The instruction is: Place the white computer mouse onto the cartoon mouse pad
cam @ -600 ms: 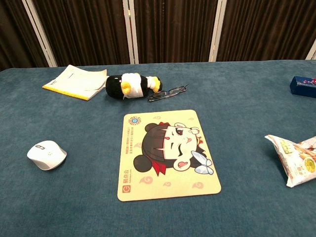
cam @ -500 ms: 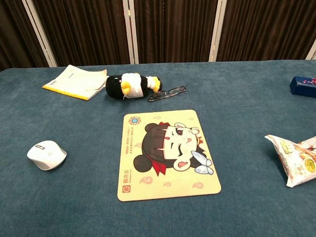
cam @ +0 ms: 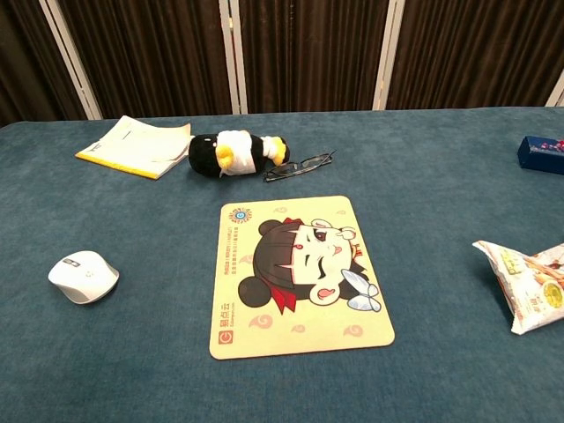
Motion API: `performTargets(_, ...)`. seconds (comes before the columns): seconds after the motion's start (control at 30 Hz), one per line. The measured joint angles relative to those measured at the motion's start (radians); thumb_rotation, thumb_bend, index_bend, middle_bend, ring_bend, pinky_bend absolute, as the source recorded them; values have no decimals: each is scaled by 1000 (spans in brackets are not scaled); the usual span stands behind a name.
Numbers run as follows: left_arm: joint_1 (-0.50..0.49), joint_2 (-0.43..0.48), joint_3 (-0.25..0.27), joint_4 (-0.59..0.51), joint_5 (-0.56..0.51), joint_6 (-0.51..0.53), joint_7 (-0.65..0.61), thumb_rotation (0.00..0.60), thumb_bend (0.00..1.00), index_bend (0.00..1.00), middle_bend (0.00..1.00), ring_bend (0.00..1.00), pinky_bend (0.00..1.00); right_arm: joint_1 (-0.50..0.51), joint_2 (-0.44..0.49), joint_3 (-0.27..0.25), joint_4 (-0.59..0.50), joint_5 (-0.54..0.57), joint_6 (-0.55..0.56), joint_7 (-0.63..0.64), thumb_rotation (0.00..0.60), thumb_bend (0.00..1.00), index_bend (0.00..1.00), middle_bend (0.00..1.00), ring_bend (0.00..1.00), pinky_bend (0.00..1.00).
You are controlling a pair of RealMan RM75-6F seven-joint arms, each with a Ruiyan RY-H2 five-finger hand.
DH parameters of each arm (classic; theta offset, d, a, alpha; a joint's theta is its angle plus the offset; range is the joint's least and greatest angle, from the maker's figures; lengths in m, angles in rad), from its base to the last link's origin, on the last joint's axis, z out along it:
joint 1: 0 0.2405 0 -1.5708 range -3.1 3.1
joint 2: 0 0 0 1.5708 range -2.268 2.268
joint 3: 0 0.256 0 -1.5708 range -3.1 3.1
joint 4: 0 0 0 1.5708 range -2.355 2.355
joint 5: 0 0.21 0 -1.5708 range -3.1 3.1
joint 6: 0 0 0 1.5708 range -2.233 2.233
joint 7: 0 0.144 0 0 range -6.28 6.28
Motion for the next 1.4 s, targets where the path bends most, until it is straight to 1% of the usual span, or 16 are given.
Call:
performTargets(0.43,3,-8,-2,0,0,10,12,600,260,0,0,0,0,0,4,-2,4,-3,-1,20,600,75,5,0,0,0)
performTargets(0.77,-10,8,6,3,29,-5,-25,600,259,0,0,0,0,-1,2,-2,7,-4,1,16,600,74,5,0,0,0)
performTargets(0.93,-48,48,7,-21,50,-58,-9,600,260,7,0,0,0,0,3,-3,8,-5,1,19,600,74,5,0,0,0)
performTargets(1.1,-115,87,-4,-60,54,-153,76,600,261,145,0,0,0,0,2,-2,7,-5,1,15,600,76,5,0,0,0)
performTargets(1.27,-189,101,-23,-102,43,-258,144,600,259,216,0,0,0,-1,1,-1,4,-2,1,11,600,75,5,0,0,0)
performTargets(1.4,-245,101,-31,-130,3,-358,235,600,260,260,0,0,0,-1,2,-2,5,-2,0,14,600,74,5,0,0,0)
